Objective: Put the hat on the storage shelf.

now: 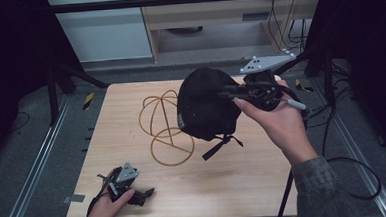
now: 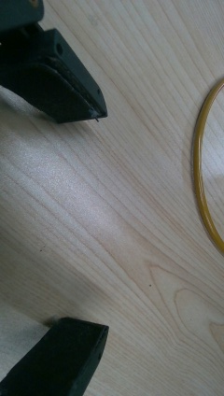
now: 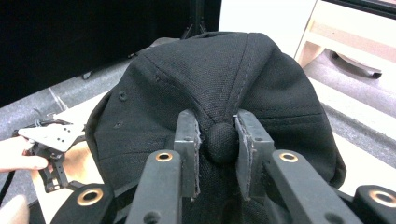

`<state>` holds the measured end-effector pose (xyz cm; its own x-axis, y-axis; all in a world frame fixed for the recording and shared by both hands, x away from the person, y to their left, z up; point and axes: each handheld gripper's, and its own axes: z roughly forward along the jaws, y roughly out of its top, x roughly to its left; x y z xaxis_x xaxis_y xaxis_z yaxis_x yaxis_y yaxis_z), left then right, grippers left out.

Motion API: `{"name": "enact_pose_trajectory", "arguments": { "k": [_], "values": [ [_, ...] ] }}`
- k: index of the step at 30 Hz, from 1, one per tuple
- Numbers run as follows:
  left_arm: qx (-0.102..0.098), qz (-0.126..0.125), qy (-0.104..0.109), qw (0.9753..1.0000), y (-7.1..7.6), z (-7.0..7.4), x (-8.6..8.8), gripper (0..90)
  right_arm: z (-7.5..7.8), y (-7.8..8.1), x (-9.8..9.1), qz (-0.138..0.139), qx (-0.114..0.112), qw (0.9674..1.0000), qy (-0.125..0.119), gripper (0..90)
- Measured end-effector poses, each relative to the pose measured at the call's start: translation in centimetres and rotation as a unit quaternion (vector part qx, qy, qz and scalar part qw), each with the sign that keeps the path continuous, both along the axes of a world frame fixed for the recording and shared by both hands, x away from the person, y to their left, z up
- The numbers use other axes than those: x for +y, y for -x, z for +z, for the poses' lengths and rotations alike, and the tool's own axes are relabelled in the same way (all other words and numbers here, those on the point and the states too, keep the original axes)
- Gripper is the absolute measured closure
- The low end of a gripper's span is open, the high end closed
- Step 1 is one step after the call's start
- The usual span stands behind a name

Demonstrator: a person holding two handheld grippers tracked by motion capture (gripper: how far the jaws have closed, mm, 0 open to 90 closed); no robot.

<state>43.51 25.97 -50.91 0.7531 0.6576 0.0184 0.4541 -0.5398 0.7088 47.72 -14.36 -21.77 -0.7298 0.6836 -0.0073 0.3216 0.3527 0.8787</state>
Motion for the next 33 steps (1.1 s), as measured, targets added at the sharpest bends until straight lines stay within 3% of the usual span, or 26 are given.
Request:
{"name": "enact_pose_trajectory", "arguments": {
  "k": [10,24,33],
  "values": [
    [0.000,-0.001,0.000,1.0000,0.0,0.0,0.0,0.0,1.5,-0.2,1.6,0.009,-0.006,0.9999,0.010,72.9],
    [0.000,-0.001,-0.001,1.0000,0.0,0.0,0.0,0.0,2.0,-0.5,3.3,0.027,0.000,0.9992,0.031,72.9],
    [-0.001,0.000,0.000,1.0000,0.0,0.0,0.0,0.0,3.3,-0.9,5.6,0.048,0.006,0.9966,0.067,72.7]
  ]
}}
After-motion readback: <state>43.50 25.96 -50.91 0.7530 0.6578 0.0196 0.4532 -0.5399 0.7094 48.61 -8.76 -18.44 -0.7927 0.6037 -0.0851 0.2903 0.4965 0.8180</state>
